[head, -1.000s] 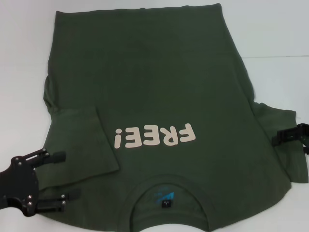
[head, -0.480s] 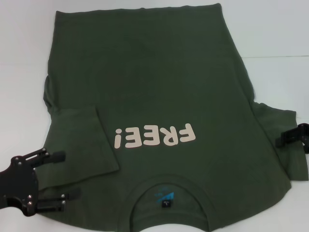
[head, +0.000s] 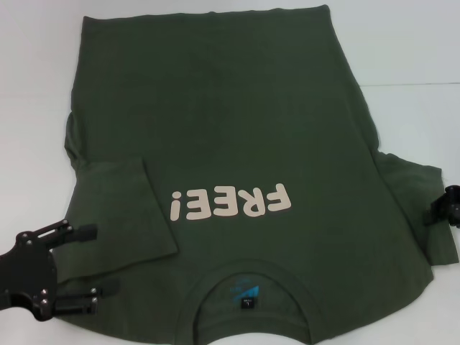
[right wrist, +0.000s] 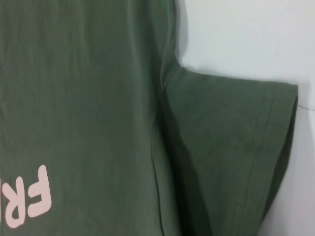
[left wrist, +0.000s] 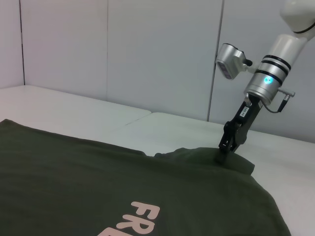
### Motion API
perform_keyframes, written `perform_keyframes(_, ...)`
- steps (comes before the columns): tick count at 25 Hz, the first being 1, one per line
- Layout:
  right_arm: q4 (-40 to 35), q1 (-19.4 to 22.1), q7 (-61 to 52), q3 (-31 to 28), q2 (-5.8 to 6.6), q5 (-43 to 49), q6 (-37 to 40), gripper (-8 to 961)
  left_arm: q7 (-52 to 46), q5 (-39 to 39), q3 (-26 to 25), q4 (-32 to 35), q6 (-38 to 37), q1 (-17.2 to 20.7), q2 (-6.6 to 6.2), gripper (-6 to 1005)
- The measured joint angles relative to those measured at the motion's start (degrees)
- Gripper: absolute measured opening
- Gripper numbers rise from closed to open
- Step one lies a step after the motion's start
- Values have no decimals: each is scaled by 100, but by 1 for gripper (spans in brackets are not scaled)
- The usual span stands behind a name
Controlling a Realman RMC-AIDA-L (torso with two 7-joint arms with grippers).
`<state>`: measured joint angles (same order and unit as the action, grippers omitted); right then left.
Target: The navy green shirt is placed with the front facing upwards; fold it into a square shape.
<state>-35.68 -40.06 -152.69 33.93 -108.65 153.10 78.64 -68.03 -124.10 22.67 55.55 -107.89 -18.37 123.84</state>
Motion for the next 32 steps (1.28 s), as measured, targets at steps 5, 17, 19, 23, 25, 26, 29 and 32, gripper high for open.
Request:
perform_keyframes(5,0,7,17,8,11,10,30,196,0,1,0,0,3,-21,0,936)
perform_keyframes(17,-92,25,20,-53,61,-6,107,15,0,-1,-19,0,15,-25,0,937)
perform_keyframes(19,-206,60,20,-112,82,-15,156,16,-2,4,-21,0,15,-24,0,937)
perform_keyframes(23,-524,182,30,-334,108,-40,321,17,-25,29,-30,0,15,-16,0,937)
perform_keyframes(25,-684,265,72,-458,155,-129,437,17,-44,38,-38,-15,15,-16,0,937)
perform_keyframes(26,-732,304,95,-515,187,-186,484,17,-44,38,-38,-15,15,-16,0,937)
perform_keyframes(29,-821,403,164,-684,294,-419,617,18,-50,47,-48,-70,15,-22,-2,937)
perform_keyframes(32,-866,463,227,-732,346,-641,716,19,-52,51,-50,-79,22,-25,-3,937)
